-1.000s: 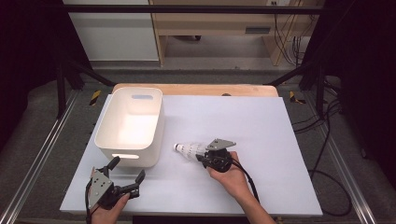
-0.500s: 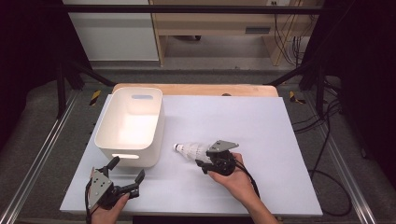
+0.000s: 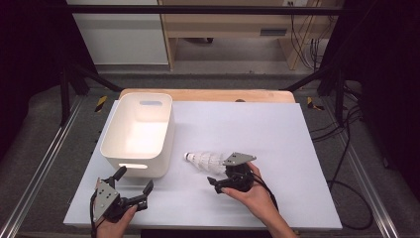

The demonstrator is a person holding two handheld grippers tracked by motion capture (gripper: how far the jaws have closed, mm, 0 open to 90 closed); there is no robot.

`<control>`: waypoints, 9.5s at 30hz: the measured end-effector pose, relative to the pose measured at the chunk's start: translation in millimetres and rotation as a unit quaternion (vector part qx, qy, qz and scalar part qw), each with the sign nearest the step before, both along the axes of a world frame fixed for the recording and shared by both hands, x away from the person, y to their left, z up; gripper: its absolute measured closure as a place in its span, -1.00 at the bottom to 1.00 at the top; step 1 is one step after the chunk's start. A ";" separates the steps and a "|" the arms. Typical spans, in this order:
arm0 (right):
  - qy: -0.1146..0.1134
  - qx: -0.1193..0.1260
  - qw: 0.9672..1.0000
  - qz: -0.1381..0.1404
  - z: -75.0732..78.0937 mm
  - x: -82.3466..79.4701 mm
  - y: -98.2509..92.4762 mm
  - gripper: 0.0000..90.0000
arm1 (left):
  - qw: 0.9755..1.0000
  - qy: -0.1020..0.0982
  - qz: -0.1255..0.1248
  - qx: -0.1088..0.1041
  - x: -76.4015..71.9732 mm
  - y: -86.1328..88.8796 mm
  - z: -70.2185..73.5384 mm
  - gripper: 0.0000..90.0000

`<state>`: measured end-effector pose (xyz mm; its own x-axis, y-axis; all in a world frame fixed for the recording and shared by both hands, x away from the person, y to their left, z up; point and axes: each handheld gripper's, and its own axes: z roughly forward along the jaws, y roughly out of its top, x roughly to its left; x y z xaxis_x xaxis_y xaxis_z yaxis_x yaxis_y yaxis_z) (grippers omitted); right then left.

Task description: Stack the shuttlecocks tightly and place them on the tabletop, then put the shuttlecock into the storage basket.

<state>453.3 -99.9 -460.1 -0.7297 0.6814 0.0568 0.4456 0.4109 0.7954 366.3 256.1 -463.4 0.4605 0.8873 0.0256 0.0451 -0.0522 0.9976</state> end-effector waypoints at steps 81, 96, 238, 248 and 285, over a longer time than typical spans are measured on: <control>0.006 0.038 0.999 -0.025 -24.3 8.0 29.9 -0.54 | 1.000 -0.005 0.004 -0.007 -1.1 3.5 1.7 -0.97; 0.009 0.037 0.999 -0.015 -23.6 12.2 43.0 -0.55 | 1.000 -0.005 0.002 -0.006 -1.6 3.7 2.1 -0.97; -0.073 0.030 0.995 0.060 145.3 74.7 104.7 0.98 | 1.000 -0.016 0.013 0.006 0.5 7.6 1.6 -0.97; -0.071 0.025 0.995 0.067 146.2 80.3 117.0 0.98 | 1.000 -0.016 0.012 0.006 0.6 7.7 1.7 -0.97; -0.067 0.015 0.994 0.084 145.1 95.3 152.0 0.98 | 1.000 -0.016 0.010 0.006 0.8 6.0 1.8 -0.97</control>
